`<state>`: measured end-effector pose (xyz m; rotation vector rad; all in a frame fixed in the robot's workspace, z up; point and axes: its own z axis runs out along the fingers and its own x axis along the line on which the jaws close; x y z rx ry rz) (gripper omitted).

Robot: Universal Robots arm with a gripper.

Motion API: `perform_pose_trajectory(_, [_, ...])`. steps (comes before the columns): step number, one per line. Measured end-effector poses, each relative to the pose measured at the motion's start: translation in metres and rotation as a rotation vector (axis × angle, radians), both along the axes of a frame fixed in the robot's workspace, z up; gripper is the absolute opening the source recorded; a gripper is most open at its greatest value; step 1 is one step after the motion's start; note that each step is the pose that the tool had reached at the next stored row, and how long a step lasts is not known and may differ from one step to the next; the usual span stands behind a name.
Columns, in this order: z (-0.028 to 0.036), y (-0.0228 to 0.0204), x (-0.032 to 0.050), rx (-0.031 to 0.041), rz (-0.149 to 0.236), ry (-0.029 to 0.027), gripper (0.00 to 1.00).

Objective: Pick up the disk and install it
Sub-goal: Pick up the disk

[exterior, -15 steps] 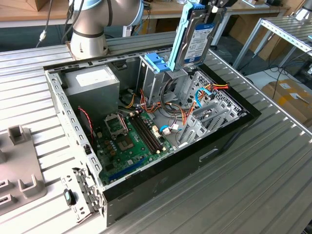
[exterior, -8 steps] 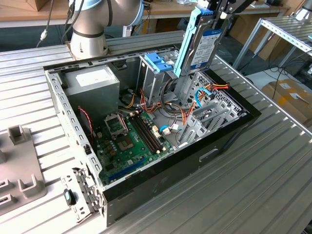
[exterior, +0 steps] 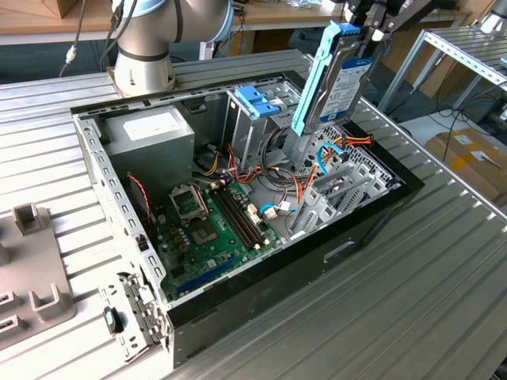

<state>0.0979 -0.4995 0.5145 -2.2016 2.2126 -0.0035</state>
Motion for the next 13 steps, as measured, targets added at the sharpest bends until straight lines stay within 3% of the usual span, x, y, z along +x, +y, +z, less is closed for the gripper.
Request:
perform_pose_trajectory(4, [0.0, -0.013, 0.0, 0.0, 0.0, 0.0, 0.35])
perform_pose_trajectory(7, [0.0, -0.0198, 0.0, -0.0001, 0.0, 0.0, 0.35])
perform_pose_trajectory(13, [0.0, -0.0225, 0.0, -0.0001, 0.0, 0.0, 0.35])
